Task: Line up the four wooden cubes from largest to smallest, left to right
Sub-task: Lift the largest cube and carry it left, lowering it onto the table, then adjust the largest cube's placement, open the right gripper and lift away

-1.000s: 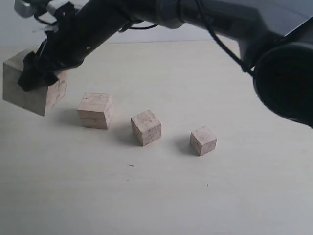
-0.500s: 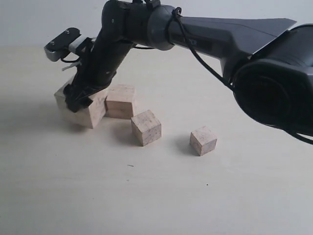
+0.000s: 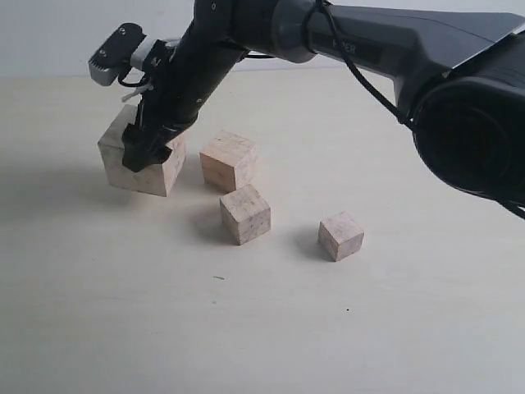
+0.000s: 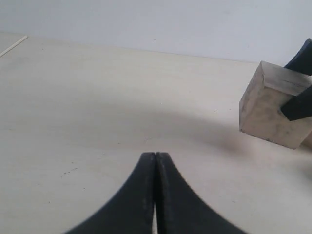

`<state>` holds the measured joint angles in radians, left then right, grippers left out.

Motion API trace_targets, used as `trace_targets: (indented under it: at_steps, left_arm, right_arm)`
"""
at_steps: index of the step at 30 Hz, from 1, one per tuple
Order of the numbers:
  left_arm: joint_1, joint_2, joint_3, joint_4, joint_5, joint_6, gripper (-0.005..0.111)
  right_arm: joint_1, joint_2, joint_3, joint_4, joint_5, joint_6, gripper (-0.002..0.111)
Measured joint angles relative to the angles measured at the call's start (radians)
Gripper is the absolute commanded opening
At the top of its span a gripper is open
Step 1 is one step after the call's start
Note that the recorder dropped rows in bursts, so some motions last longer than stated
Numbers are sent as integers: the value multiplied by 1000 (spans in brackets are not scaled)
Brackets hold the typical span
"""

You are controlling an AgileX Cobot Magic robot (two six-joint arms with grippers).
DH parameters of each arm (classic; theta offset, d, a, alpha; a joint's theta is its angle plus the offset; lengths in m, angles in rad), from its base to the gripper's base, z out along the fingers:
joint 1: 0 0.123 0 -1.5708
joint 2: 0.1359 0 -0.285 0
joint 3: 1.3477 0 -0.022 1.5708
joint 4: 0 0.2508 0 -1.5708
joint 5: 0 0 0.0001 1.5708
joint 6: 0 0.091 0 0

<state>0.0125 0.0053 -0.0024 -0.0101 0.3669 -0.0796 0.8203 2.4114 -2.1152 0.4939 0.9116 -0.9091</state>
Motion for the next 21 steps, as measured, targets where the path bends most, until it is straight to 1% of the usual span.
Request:
trace_targets:
  at_steps: [3,6,13,21]
  left_arm:
    - [0,0,0,0,0,0,0]
    - [0,0,0,0,0,0,0]
    - [0,0,0,0,0,0,0]
    - [0,0,0,0,0,0,0]
  right_arm:
    - [2,0,0,41,51,-164,0]
    - [-2,0,0,49,67,-243,0]
    - [-29,2,0,53,67,-285,0]
    - [-29,50,0,58,59,-289,0]
